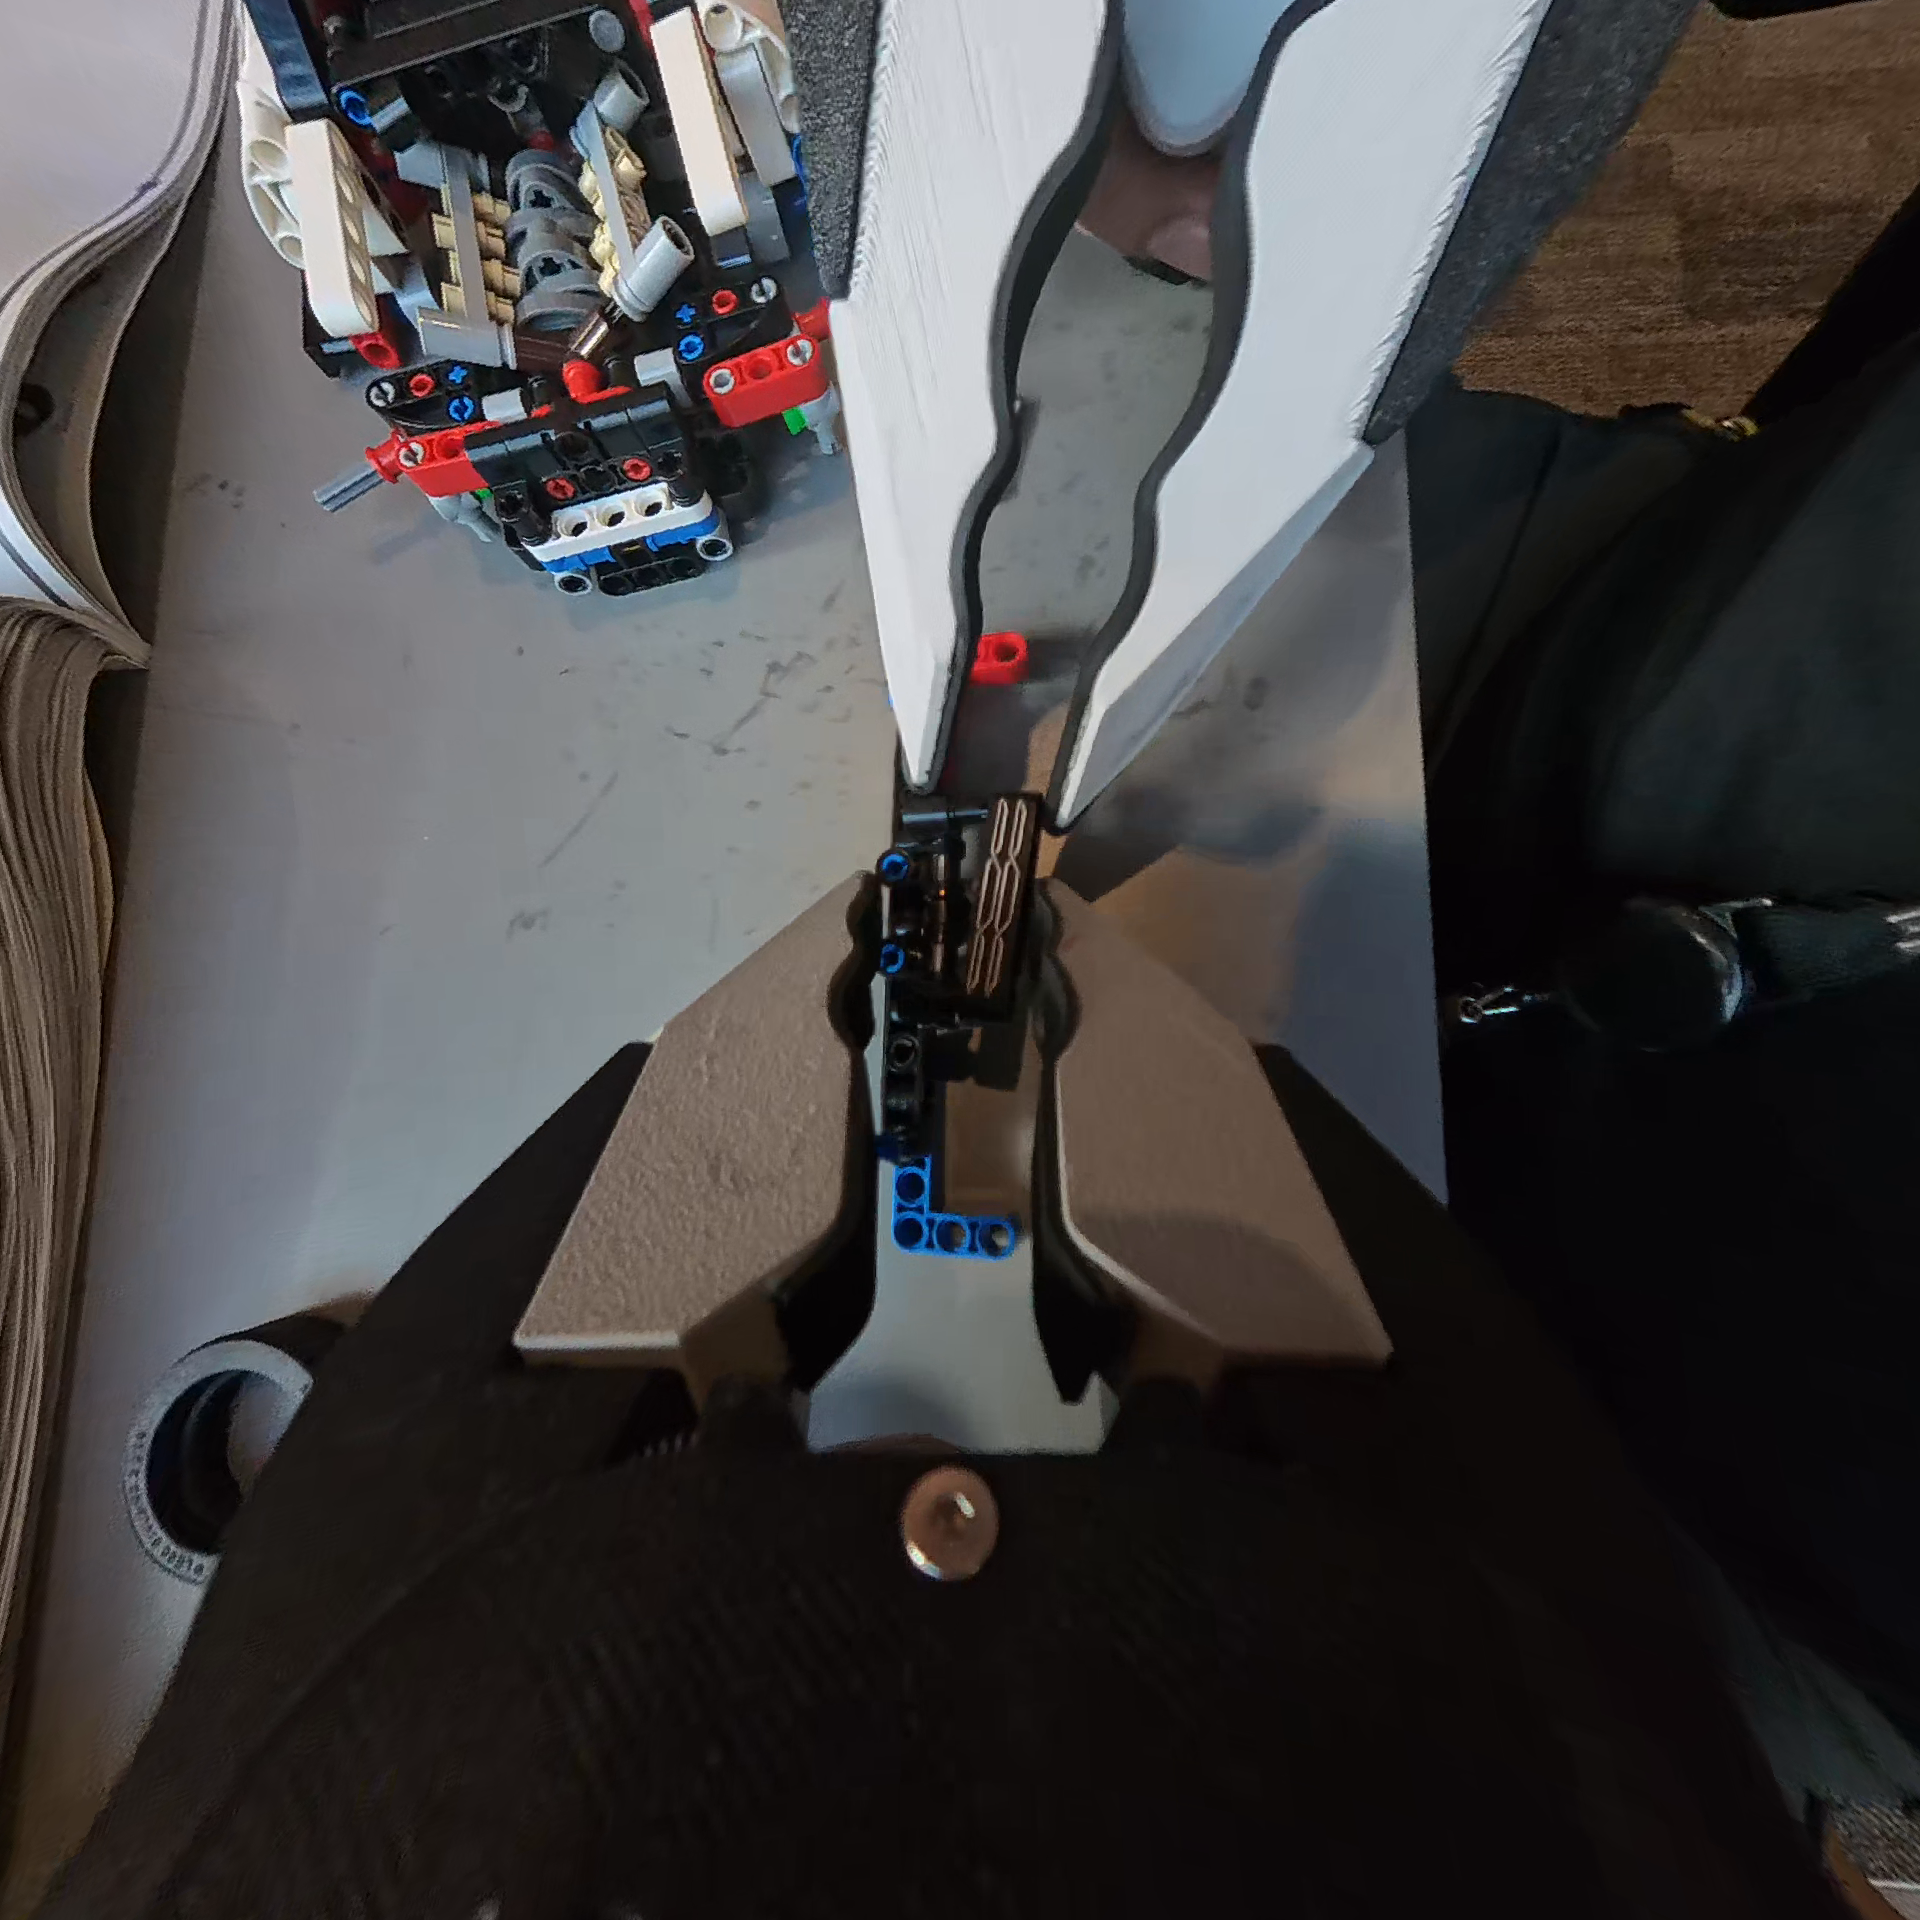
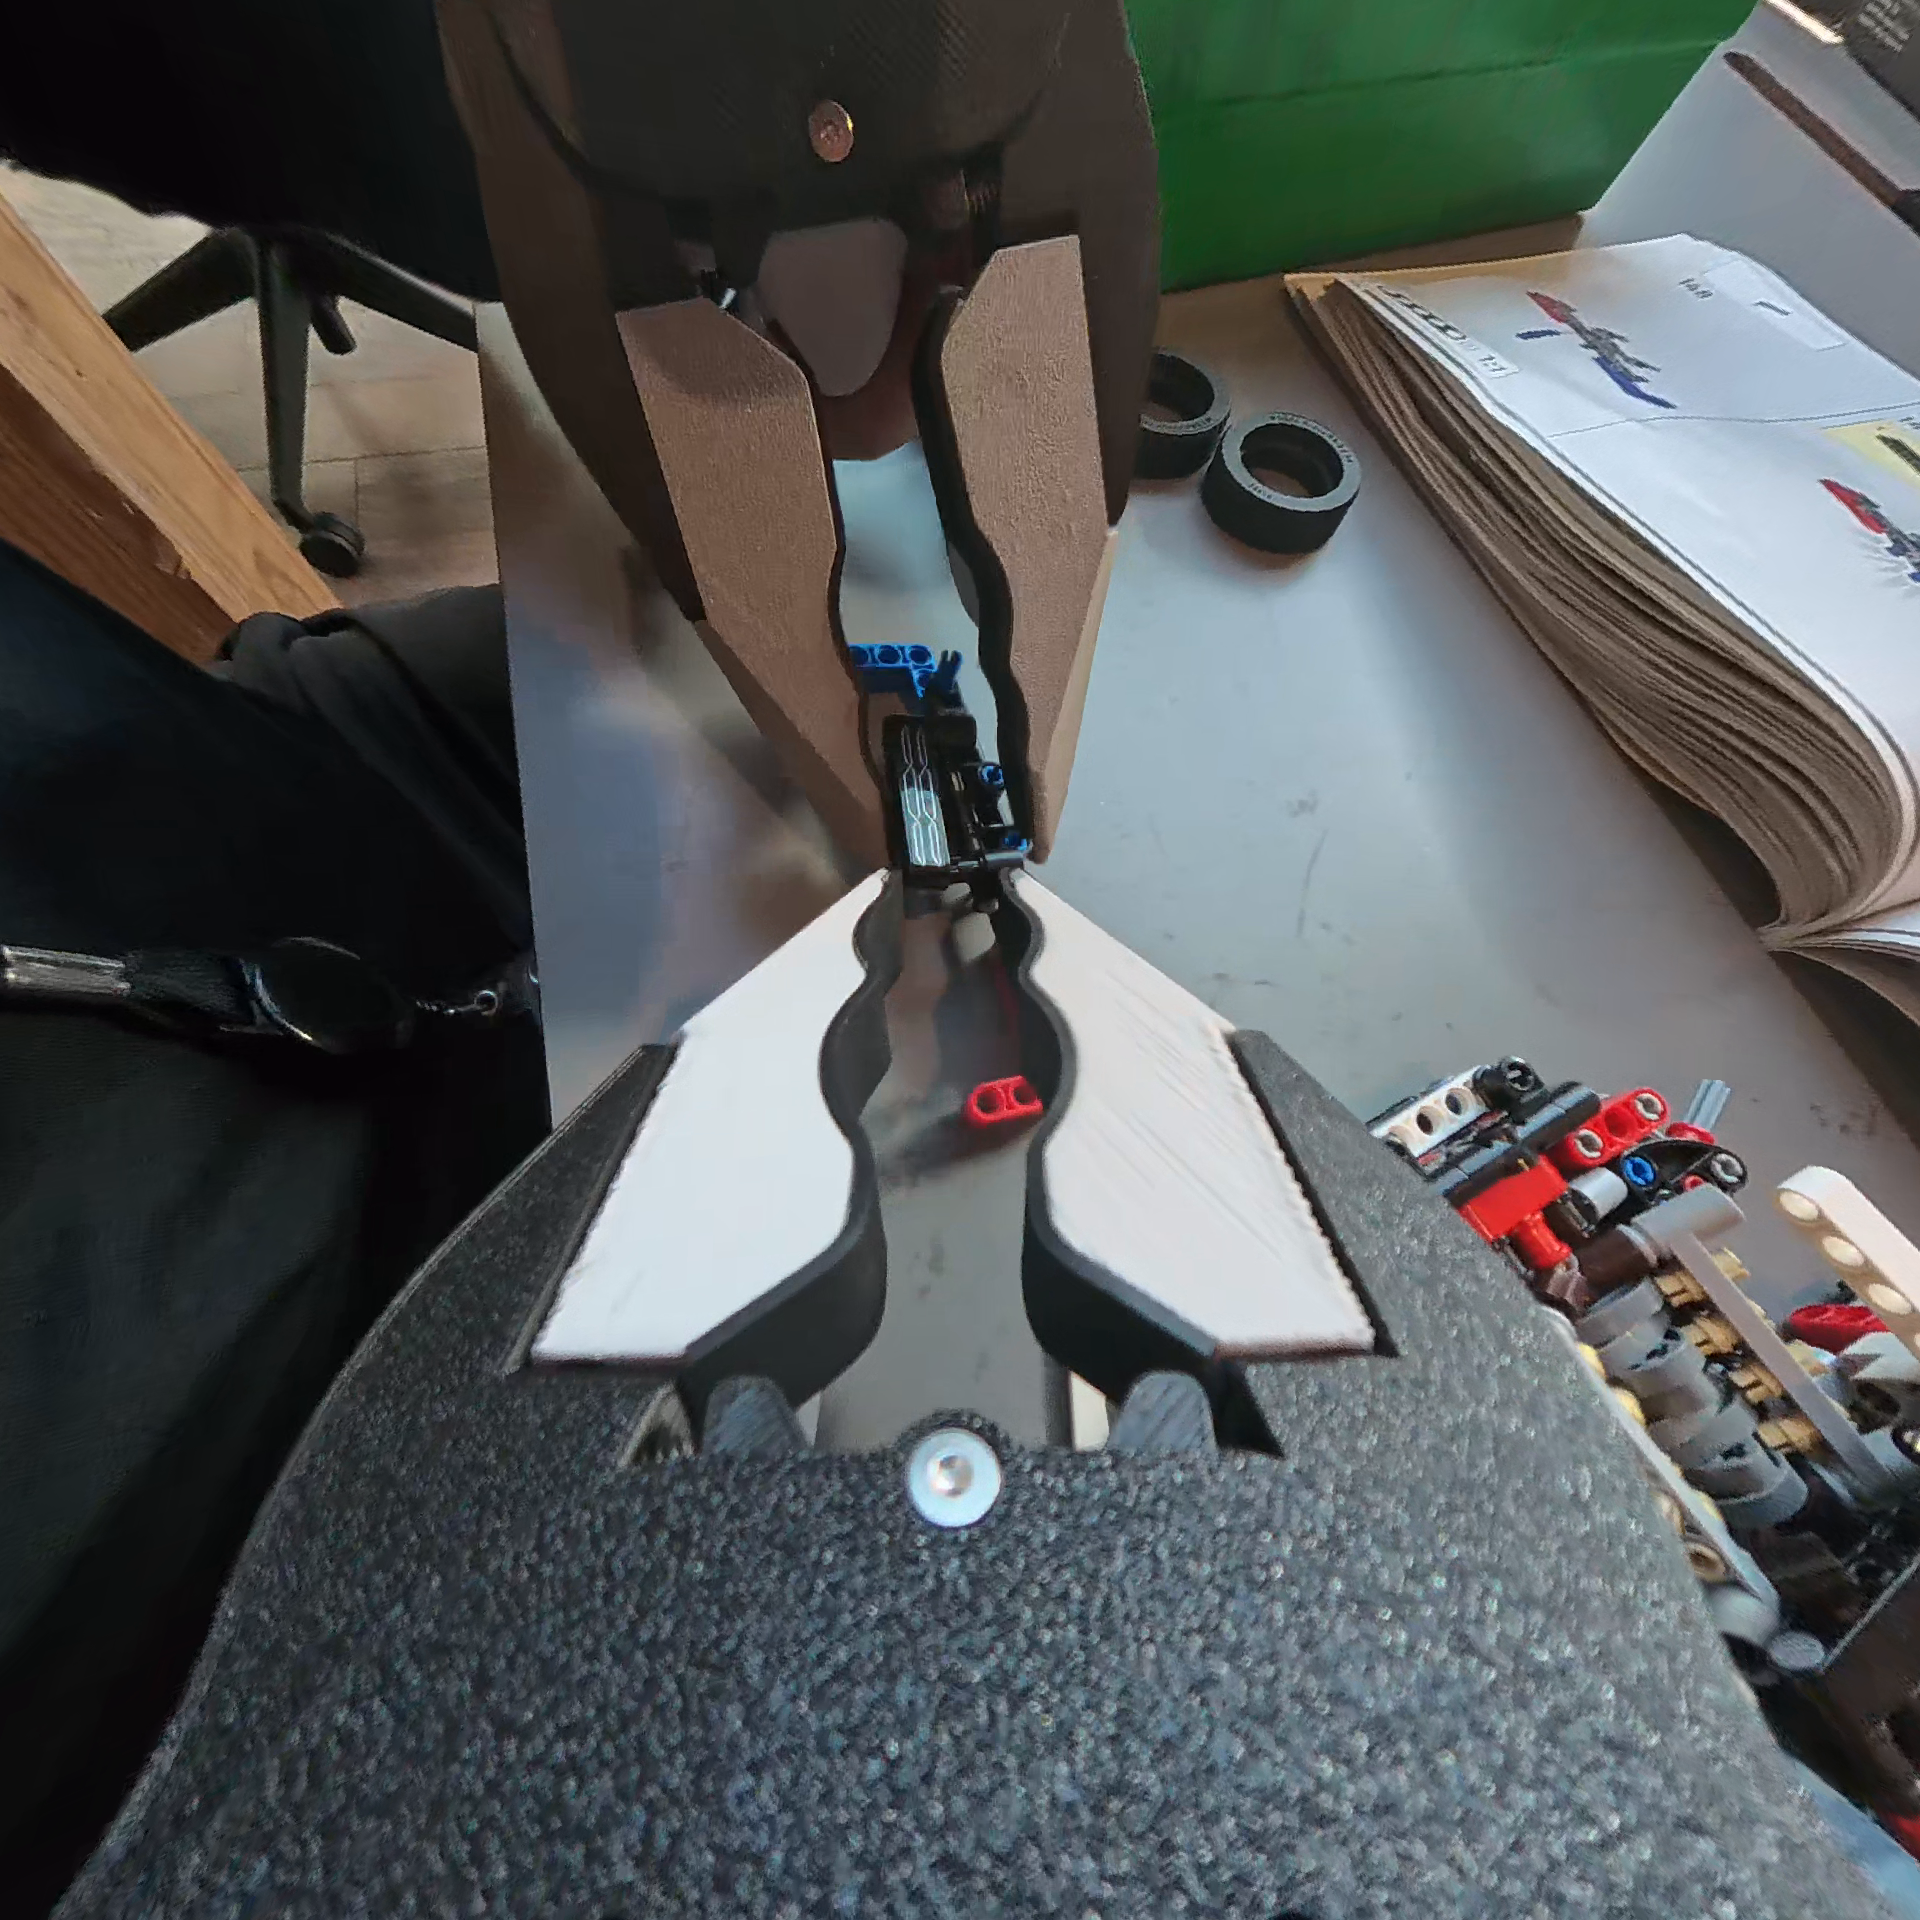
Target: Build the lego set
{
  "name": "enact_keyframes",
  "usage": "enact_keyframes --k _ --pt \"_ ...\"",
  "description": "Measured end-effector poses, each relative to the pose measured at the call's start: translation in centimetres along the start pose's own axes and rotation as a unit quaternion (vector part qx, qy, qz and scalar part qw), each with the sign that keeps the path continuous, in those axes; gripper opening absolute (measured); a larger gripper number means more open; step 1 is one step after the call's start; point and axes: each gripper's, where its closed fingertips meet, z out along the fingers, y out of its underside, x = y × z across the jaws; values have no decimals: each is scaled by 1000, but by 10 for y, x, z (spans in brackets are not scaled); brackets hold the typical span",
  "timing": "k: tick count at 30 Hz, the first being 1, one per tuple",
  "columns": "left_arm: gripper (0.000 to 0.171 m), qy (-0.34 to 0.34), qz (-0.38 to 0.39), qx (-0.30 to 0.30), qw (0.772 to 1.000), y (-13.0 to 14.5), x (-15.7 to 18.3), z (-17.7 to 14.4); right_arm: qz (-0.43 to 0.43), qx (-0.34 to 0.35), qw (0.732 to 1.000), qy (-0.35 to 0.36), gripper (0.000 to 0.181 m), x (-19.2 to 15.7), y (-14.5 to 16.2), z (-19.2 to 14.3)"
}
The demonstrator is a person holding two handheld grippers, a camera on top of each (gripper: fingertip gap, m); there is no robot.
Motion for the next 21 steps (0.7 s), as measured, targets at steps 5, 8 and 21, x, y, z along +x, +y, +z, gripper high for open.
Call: enact_keyframes --k 5,8,21 --pt "31 15 -16 7 1000 1 4 3 19 -1 1000 -8 19 0 0 1" --pt "32 26 -19 20 999 0 7 1 31 -3 999 -25 18 -3 1 1" --pt "33 -15 -21 43 999 -8 -2 -2 0 -30 999 -12 12 -3 5 4"
